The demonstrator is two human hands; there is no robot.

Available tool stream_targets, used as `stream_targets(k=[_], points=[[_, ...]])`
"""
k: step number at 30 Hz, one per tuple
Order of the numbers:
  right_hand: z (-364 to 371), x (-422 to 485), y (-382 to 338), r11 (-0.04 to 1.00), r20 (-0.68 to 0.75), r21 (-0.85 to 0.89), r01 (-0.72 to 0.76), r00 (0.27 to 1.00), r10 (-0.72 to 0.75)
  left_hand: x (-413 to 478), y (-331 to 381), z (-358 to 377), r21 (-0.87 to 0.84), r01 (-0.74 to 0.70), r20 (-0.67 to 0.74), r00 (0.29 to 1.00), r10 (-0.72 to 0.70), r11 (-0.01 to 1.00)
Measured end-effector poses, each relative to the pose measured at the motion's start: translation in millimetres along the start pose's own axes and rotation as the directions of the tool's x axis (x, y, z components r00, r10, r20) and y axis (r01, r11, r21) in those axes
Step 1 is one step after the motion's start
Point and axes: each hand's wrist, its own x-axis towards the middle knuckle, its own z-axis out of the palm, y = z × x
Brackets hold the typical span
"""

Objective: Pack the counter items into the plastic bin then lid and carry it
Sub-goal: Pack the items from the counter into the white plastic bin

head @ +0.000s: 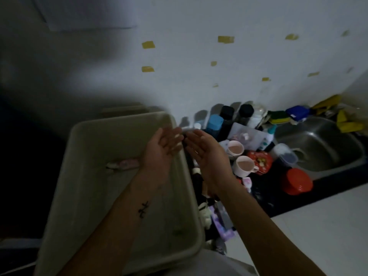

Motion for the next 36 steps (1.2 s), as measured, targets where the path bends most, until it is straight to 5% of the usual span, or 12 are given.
stream_targets(k=[11, 26, 32, 36], points=[[-166, 4, -54, 0.998, -0.18, 0.035, -0.061, 0.981, 0.066, 0, -119, 117, 0.02, 0.153, 0.038, 0.987, -0.154, 0.988], [-339, 34, -21, 0.918, -0.375, -0.162, -0.362, 0.883, 0.282, 25, -287, 118, 0.13, 0.394, -0.249, 0.901, -0.355, 0.91], [-363, 55, 3, 0.804, -0.326, -0.425, -0.416, 0.899, 0.293, 31, -314, 116, 0.095, 0.415, -0.32, 0.874, -0.367, 0.905], [-365, 69, 18, 0.666, -0.219, -0.688, -0.287, 0.958, 0.187, 31, -319, 114, 0.079, 0.399, -0.348, 0.87, -0.35, 0.913]])
